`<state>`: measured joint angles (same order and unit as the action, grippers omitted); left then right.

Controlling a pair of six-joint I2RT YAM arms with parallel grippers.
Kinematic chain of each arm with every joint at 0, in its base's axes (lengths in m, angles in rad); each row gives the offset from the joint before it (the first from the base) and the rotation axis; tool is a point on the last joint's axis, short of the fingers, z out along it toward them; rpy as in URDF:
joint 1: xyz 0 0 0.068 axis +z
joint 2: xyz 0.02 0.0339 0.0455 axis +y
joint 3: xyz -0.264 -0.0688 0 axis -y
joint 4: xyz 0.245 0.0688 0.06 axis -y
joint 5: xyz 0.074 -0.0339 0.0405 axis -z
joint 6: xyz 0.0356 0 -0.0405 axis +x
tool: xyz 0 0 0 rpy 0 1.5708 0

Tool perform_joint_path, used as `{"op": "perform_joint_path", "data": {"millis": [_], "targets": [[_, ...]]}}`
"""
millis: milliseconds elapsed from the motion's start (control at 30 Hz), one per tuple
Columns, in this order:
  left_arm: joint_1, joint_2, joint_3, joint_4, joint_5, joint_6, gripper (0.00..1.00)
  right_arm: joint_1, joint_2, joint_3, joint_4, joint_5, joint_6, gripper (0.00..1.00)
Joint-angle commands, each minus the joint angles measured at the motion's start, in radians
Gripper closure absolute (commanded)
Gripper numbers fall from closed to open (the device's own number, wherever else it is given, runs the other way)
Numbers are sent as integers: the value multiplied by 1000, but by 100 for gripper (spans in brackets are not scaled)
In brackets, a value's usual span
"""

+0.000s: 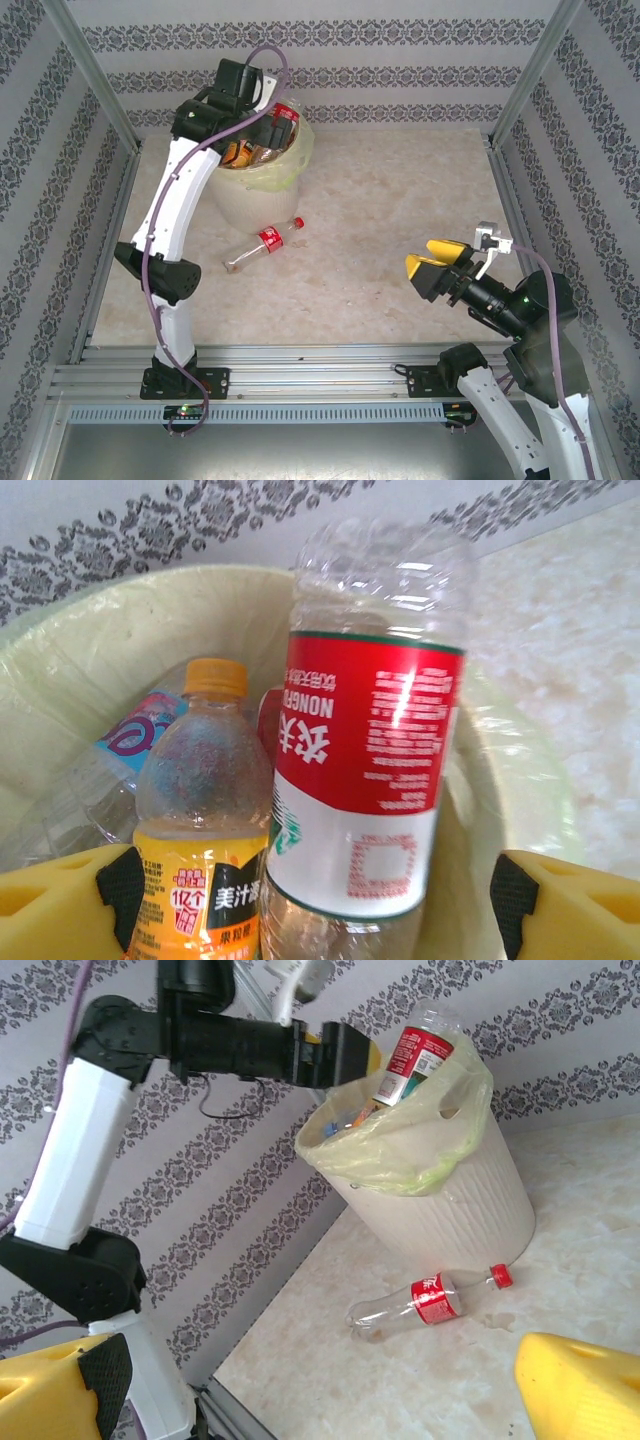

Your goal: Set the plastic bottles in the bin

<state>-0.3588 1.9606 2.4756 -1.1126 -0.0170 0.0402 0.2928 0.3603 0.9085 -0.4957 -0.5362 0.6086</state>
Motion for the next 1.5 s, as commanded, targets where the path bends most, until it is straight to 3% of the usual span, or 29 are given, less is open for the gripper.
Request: {"op": "perform_joint_path", "data": {"millis": [0,200,333,667,833,967,1467], "targets": [[2,-108,-46,32,101,-16,9,11,-12,-16,26,-13,20,2],[-33,-342,-398,224,198,-24,5,11,-17,-29,21,-32,20,2],[-65,-498,-646,303,207,-67,0,11,-17,-35,19,-51,18,2],[-198,-761,-1156,379,12,-197,0,12,-12,-48,17,-76,16,2],[-273,-780,-1337,438,-117,-174,0,14,-9,-59,28,-80,19,2],[-278,-721,-1410,465,-173,-166,0,13,-14,-68,26,-84,19,2],[-241,-455,-1433,520,-315,-90,0,14,-47,-99,-6,-70,13,2]]}}
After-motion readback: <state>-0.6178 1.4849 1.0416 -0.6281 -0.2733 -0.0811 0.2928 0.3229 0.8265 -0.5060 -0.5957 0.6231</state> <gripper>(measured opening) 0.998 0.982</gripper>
